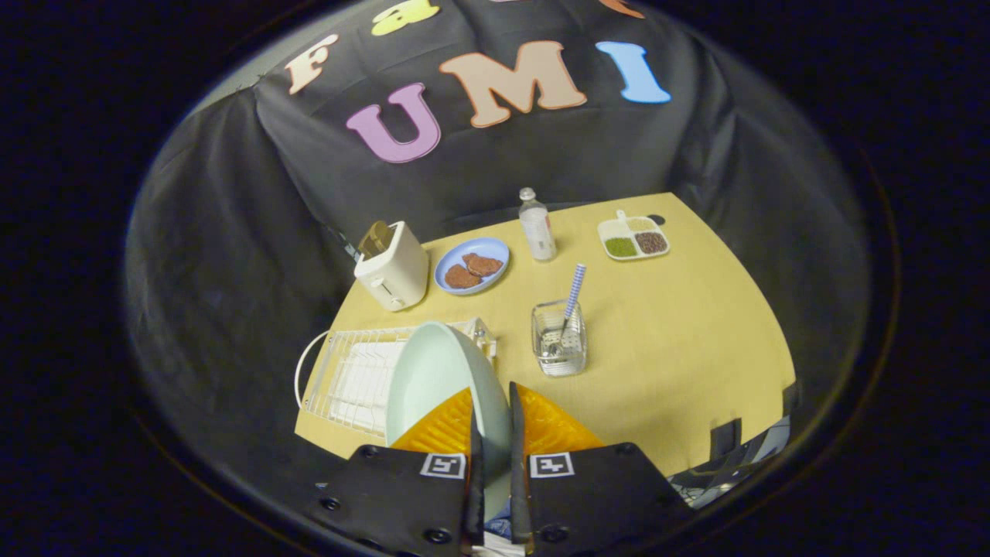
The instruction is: Take the plate from the dish rack, then take the spoon from the basket and place it into the plate.
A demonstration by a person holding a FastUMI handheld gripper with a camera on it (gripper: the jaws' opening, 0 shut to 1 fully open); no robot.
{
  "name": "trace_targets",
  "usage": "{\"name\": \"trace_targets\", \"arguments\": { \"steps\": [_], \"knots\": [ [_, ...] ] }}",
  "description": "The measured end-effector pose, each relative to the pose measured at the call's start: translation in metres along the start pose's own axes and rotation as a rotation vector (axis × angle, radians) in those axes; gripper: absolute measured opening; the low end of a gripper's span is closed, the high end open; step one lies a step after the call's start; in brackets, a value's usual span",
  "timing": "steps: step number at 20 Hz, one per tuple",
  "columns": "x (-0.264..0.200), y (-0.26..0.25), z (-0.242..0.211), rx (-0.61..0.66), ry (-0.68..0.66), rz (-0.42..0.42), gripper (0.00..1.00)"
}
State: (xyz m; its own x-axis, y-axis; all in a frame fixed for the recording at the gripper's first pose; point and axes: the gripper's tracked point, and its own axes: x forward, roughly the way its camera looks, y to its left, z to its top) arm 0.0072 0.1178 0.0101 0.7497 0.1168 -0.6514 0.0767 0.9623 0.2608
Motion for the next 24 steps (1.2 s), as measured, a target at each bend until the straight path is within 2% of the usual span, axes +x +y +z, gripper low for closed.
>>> {"name": "trace_targets", "arguments": {
  "steps": [5,9,18,24],
  "knots": [
    [-0.017,-0.077,-0.030,0.088,-0.055,0.034,0.16],
    [-0.008,-0.125,-0.062,0.117,-0.076,0.022,0.16],
    [0.066,-0.172,-0.108,0.320,-0.035,0.076,0.16],
    [0.109,-0.175,-0.123,0.411,-0.004,0.119,0.16]
  ]
}}
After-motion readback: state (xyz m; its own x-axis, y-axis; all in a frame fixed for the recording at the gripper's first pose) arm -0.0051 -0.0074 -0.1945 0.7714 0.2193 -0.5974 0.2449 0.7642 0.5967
